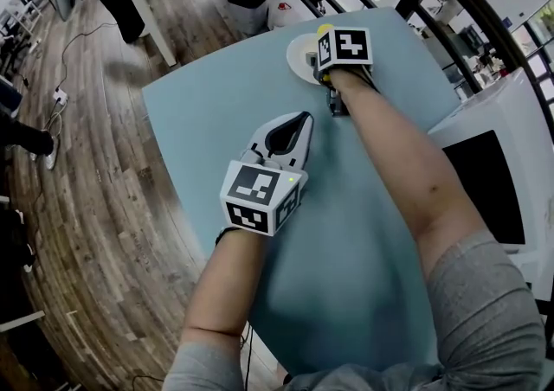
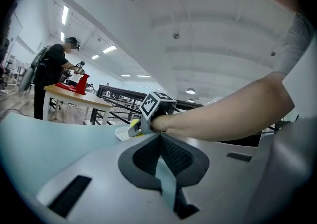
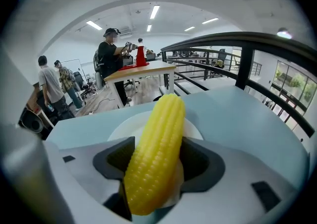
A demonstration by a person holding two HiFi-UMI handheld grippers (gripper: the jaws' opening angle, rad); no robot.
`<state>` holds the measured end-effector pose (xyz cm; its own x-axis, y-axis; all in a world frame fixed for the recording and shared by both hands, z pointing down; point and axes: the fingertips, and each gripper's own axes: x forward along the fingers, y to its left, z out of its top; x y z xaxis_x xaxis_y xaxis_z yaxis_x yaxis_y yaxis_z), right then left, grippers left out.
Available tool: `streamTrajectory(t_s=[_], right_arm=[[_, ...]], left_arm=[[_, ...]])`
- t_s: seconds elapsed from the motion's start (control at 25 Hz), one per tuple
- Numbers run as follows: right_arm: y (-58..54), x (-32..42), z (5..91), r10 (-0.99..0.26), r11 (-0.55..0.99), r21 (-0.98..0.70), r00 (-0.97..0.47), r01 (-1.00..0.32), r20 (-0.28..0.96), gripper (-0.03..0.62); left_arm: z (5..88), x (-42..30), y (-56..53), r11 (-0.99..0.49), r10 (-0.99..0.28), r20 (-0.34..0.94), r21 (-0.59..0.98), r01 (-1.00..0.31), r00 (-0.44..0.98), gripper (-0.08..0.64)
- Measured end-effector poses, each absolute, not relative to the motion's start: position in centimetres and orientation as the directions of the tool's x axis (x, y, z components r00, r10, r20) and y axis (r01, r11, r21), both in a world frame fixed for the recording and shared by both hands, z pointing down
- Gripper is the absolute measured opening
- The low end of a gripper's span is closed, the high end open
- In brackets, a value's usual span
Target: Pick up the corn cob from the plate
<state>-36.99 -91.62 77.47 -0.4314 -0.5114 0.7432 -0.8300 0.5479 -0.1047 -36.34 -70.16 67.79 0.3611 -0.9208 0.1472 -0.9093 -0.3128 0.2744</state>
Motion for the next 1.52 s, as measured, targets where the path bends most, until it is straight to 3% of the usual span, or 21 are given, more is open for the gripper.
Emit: streamTrajectory(t_s=[0.32, 0.76, 1.52], right_arm=[[-90.4, -35.7, 75.8, -0.513, 0.588, -0.119, -0.483, -0.8, 0.709, 0.27], [-85.3, -31.5, 64.5, -0.547, 0.652, -0.118, -0.573, -0.749, 0.61, 0.267], [-59.6, -14.4, 45.1, -0.596, 0.699, -0.118, -0.666, -0.705, 0.449, 0.265]], left_arm=[[65.9, -37.1, -69.5, -0.307, -0.924, 0.145, 0.269, -0.913, 0.353, 0.017], [58.7, -34.7, -67.7, -0.322, -0.923, 0.134, 0.243, -0.915, 0.36, 0.017], [43.5, -21.7, -50.5, -0.476, -0.854, 0.111, 0.232, -0.849, 0.509, 0.017]])
